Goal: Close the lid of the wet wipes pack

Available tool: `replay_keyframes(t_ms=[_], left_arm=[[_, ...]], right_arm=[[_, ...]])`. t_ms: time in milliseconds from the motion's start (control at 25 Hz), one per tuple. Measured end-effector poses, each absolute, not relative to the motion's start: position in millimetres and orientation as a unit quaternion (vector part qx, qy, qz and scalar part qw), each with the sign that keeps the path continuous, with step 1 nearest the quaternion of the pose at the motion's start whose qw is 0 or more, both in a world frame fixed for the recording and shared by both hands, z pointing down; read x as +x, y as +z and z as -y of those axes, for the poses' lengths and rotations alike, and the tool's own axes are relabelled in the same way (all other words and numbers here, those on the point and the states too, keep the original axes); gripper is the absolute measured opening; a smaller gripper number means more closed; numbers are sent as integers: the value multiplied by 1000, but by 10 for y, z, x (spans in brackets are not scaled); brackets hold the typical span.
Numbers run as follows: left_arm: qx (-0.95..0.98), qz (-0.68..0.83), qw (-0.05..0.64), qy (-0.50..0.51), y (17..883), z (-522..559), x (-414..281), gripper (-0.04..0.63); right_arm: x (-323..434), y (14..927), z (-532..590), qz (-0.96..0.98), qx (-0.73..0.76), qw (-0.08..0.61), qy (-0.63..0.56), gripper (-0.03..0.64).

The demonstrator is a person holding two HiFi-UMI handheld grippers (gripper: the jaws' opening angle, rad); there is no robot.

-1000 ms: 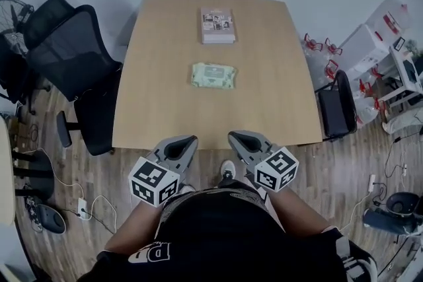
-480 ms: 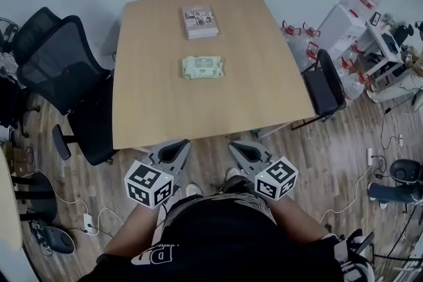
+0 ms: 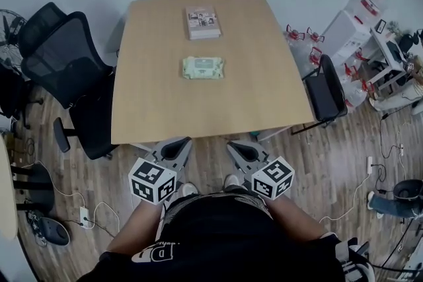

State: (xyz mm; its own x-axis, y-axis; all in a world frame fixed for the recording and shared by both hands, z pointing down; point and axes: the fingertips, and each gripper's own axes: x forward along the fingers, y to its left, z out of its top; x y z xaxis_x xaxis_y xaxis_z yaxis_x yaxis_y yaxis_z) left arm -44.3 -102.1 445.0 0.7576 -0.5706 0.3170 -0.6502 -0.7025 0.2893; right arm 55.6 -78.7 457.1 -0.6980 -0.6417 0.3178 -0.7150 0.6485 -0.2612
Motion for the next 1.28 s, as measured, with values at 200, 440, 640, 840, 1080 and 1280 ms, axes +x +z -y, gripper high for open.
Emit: replay_keyframes(t_ms=[200,440,640,840,1080,1280], left_arm=[[916,333,191,112,4473,1005,-327,18],[918,334,183,109,4422,1041,-241,18],[916,339,182,111,4421,1047,-255,18],[916,339,182,111,4427,1040,-235,18],[916,340,183,111,4433,1035,-213,18],[916,338,182,112,4435,1044,-191,18]], right_arm=[[620,4535,782,907,368,96,179,3],[691,4508,818,910,364,96,175,5],[704,4506,819,911,361,96,175,3],[703,4510,808,912,357,98,175,3],[716,4493,801,914,355,99,172,5],[732,4503,808,913,356,99,172,3]])
